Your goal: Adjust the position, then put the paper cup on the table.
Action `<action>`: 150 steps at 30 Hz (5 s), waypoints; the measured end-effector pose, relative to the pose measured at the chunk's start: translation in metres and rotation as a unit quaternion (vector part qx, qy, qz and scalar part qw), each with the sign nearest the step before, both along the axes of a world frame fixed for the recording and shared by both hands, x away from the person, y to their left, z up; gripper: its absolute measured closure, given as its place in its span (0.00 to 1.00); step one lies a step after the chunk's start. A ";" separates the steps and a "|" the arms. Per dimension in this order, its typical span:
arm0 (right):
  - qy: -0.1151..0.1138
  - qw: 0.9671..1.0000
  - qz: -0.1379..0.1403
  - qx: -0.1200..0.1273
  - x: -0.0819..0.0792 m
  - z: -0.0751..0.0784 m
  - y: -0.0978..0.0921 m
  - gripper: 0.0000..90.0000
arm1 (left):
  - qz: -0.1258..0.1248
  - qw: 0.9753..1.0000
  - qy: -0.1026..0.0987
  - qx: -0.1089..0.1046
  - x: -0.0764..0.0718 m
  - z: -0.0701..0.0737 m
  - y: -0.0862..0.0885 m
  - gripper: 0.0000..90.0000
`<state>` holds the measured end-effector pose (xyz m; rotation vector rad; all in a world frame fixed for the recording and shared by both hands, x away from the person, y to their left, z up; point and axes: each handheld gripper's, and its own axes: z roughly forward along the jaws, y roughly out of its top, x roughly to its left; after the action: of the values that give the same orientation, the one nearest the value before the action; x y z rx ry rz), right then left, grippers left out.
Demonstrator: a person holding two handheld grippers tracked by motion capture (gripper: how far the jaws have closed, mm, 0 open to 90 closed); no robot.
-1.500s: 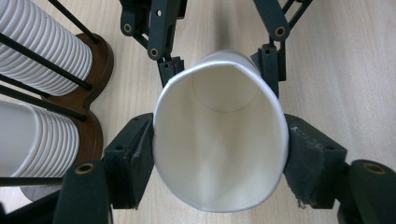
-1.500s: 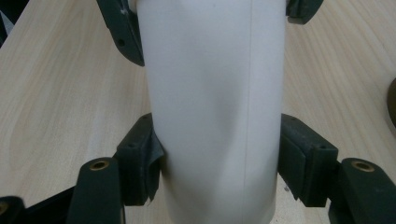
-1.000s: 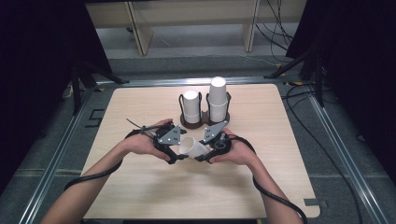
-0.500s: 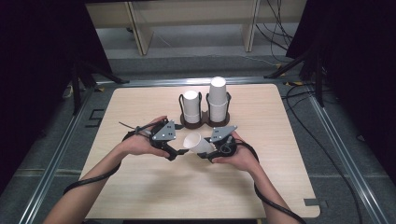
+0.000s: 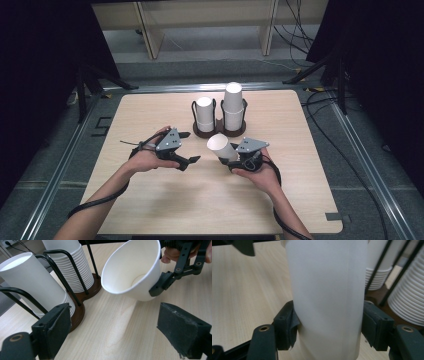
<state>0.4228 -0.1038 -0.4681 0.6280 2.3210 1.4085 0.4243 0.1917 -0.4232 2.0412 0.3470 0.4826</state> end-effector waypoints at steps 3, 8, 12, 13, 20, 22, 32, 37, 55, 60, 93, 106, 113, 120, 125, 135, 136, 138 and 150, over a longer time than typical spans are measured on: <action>-0.011 0.999 -0.034 0.021 -0.003 0.001 -0.009 0.40 | 0.023 1.000 -0.001 -0.016 -0.004 -0.006 0.004 0.13; -0.021 0.995 -0.087 0.049 -0.008 0.001 -0.021 0.40 | 0.051 0.998 0.002 -0.029 -0.005 -0.012 0.008 0.13; -0.024 0.989 -0.129 0.065 -0.010 0.002 -0.033 0.40 | 0.073 0.997 0.004 -0.041 -0.006 -0.017 0.010 0.13; -0.020 0.988 -0.129 0.080 -0.009 0.001 -0.034 0.40 | 0.079 0.996 0.005 -0.043 -0.007 -0.016 0.011 0.13; -0.033 0.978 -0.188 0.081 -0.010 0.005 -0.056 0.40 | 0.097 0.994 0.011 -0.057 -0.009 -0.021 0.016 0.14; -0.032 0.978 -0.192 0.076 -0.010 0.006 -0.060 0.40 | 0.103 0.993 0.011 -0.059 -0.010 -0.021 0.016 0.14; -0.034 0.964 -0.247 0.090 -0.008 0.002 -0.084 0.39 | 0.140 0.987 0.010 -0.073 -0.014 -0.028 0.029 0.14; -0.033 0.963 -0.251 0.088 -0.007 0.001 -0.086 0.39 | 0.148 0.986 0.010 -0.079 -0.017 -0.035 0.032 0.14; -0.031 0.956 -0.275 0.098 0.002 -0.004 -0.092 0.39 | 0.186 0.978 0.005 -0.095 -0.019 -0.050 0.034 0.14; -0.018 0.954 -0.283 0.099 0.005 -0.008 -0.088 0.39 | 0.187 0.978 0.007 -0.090 -0.021 -0.052 0.034 0.14; 0.040 0.947 -0.319 0.023 0.041 -0.016 -0.085 0.39 | 0.178 0.980 0.010 -0.087 -0.021 -0.059 0.030 0.14; 0.039 0.948 -0.314 0.017 0.044 -0.019 -0.084 0.38 | 0.178 0.981 0.013 -0.081 -0.022 -0.059 0.030 0.14; 0.035 0.949 -0.313 0.006 0.044 -0.019 -0.086 0.36 | 0.173 0.981 0.014 -0.085 -0.022 -0.060 0.029 0.14; 0.040 0.953 -0.299 0.003 0.042 -0.019 -0.087 0.34 | 0.176 0.981 0.014 -0.080 -0.023 -0.059 0.030 0.14; 0.046 0.956 -0.290 -0.001 0.040 -0.019 -0.090 0.33 | 0.176 0.981 0.016 -0.081 -0.024 -0.060 0.029 0.14; 0.046 0.959 -0.279 -0.004 0.038 -0.019 -0.093 0.27 | 0.174 0.981 0.015 -0.084 -0.023 -0.061 0.030 0.14; 0.046 0.959 -0.279 -0.004 0.038 -0.019 -0.093 0.27 | 0.174 0.981 0.015 -0.083 -0.023 -0.061 0.030 0.14; 0.047 0.959 -0.281 -0.003 0.037 -0.018 -0.093 0.24 | 0.175 0.981 0.016 -0.083 -0.024 -0.061 0.031 0.14; 0.054 0.949 -0.311 0.009 0.033 -0.016 -0.089 0.18 | 0.182 0.979 0.012 -0.087 -0.024 -0.061 0.034 0.14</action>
<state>0.4556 -0.1931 -0.4841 1.3266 1.9181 1.1072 0.4000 0.2258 -0.4844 1.8185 0.7587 0.6267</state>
